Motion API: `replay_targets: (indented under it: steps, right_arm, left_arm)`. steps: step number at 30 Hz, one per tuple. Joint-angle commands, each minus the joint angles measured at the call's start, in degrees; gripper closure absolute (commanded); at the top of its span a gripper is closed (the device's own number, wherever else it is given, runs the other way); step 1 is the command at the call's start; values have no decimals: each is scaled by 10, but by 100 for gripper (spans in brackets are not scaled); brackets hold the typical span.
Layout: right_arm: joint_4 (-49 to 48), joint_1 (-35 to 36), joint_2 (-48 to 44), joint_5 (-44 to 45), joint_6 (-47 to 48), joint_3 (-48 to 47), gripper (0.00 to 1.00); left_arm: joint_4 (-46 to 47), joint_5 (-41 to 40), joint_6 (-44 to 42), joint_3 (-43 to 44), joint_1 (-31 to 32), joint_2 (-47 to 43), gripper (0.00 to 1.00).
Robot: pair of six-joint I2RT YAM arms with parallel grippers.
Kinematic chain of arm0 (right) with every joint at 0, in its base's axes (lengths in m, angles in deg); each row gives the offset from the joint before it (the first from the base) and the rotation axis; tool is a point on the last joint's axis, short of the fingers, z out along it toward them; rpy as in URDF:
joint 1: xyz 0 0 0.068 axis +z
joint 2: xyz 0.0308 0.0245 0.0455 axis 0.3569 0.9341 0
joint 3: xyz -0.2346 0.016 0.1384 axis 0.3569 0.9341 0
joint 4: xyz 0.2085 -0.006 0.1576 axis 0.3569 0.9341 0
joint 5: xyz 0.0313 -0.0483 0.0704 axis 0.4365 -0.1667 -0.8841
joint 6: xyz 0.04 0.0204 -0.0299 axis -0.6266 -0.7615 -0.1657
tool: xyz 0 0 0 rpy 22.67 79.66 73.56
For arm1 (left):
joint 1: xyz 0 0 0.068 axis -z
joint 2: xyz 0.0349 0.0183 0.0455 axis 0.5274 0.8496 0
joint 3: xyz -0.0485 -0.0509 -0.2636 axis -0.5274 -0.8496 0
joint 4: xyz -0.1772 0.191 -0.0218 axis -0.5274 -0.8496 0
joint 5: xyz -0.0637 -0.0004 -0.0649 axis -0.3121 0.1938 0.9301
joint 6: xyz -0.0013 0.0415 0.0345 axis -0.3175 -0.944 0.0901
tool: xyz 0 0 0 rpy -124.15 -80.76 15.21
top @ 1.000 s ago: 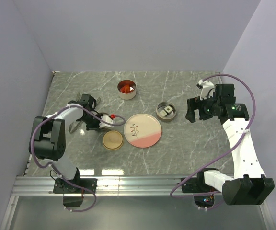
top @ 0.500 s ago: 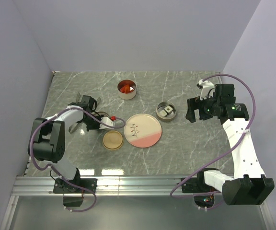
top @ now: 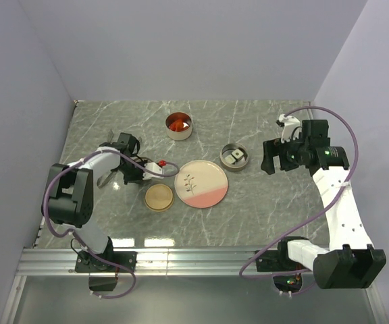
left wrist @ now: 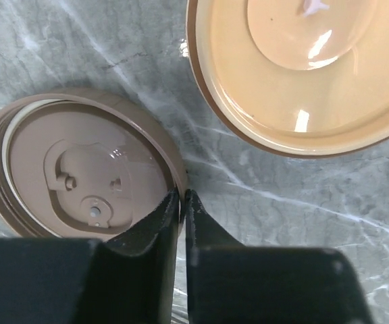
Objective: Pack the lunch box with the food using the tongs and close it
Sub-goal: Pick up the lid of the lunch box with the left arm
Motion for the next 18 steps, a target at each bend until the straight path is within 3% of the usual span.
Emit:
replay_targets:
  steps: [1,5,9,14,18]
  right_arm:
    - [-27,-3,-4,-10,-10,-1,0]
    - [-63,-3,-17,-21,-29,1,0]
    - [-121,-3,-47,-36,-50,5,0]
    - [-104,-3,-29,-38,-21,-58,0]
    - [-94,-3,-15,-74,-8,-119,0]
  left_arm:
    - [-8,-24,20,-25,8,41,99]
    - [-50,13,62,19,5,18,100]
    - [-139,88,93,132,-3,-13,100]
    - [-269,229,151,280,-3,-23,100]
    - [-309,335,209,380,-3,-25,100]
